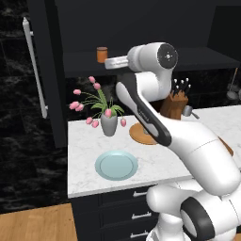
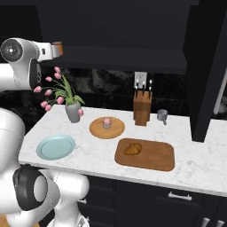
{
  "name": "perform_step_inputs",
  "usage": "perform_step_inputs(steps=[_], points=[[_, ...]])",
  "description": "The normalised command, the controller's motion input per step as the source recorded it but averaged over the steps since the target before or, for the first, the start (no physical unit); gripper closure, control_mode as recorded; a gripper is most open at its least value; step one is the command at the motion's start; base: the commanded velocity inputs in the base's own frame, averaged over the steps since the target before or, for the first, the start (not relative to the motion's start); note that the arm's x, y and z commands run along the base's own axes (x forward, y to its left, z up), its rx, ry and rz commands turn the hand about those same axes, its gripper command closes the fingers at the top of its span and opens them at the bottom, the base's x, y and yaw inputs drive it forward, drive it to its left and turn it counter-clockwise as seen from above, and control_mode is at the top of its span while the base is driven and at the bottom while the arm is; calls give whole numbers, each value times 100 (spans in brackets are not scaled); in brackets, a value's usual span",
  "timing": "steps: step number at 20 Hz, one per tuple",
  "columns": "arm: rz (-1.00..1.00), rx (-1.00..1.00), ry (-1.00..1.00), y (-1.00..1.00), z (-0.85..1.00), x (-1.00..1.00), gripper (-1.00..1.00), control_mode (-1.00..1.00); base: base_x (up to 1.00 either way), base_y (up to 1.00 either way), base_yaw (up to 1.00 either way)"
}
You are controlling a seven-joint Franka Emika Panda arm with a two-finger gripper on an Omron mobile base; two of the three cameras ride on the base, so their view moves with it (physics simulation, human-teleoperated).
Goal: From the different types of pastries on the counter, select a croissant and place it on the cutting board. Then retrieve a jar of jam from the cabinet and place it alongside the croissant on the cutting board.
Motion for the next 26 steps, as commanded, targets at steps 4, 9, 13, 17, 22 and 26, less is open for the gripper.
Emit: perform_step_inputs(steps=[4, 9, 13, 17, 22, 26], points=[[0, 0, 0, 10, -3, 18, -100, -100, 0, 0, 0], [0, 0, 0, 11, -1, 33, -100, -100, 0, 0, 0], [0, 0, 0, 0, 0, 35, -100, -100, 0, 0, 0], [0, 0, 0, 0, -1, 27, -100, -100, 0, 0, 0], [0, 0, 0, 0, -5, 33, -100, -100, 0, 0, 0], [0, 0, 0, -1, -6, 14, -100, -100, 0, 0, 0]])
